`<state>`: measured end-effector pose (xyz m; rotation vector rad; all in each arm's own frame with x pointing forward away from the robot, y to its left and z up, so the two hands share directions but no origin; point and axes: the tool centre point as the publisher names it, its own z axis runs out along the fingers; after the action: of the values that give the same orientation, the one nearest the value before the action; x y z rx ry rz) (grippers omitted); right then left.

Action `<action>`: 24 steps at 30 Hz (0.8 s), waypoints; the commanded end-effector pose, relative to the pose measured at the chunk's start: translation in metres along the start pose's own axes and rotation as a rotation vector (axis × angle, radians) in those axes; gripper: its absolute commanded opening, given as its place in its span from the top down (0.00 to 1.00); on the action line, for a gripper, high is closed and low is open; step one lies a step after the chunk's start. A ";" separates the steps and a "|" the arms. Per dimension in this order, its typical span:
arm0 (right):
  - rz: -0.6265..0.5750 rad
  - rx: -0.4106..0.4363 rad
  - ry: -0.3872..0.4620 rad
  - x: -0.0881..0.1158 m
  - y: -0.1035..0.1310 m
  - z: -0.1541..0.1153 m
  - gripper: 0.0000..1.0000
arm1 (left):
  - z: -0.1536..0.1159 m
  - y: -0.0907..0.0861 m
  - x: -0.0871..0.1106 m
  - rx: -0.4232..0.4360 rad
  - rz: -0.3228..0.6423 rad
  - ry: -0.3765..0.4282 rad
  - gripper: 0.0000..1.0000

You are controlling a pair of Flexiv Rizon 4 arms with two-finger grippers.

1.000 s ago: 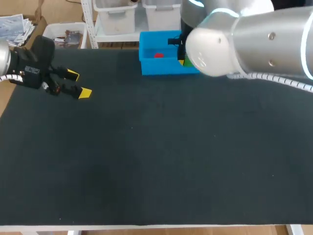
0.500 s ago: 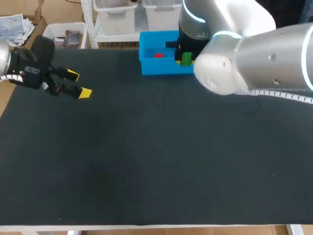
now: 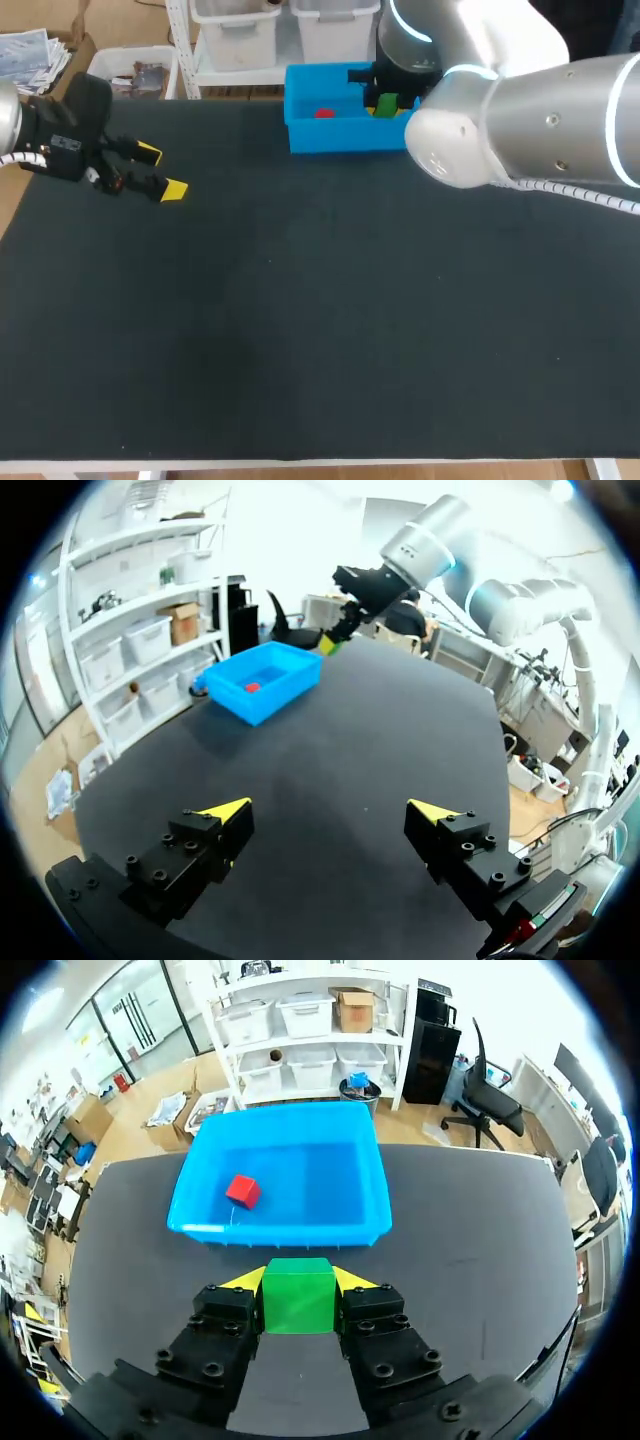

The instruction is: Use the left arm to pick the red cube and place it into the blue plastic box first, then use the right arm to grasp the green cube and put it into the same blue plastic box after the first action is fully finished.

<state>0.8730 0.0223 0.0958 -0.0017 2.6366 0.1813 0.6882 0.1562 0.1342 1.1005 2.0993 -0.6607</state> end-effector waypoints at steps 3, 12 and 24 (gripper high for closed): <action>0.001 -0.014 0.022 -0.029 0.010 0.025 1.00 | 0.000 0.001 0.002 0.002 0.003 -0.007 0.00; 0.001 -0.031 0.020 -0.054 0.014 0.046 1.00 | 0.000 0.001 0.002 0.002 0.003 -0.007 0.00; 0.003 -0.035 0.041 -0.063 0.010 0.074 1.00 | 0.000 0.001 0.002 0.002 0.003 -0.007 0.00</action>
<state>0.9497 0.0359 0.0664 -0.0099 2.6425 0.2322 0.6882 0.1562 0.1342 1.1004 2.0994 -0.6607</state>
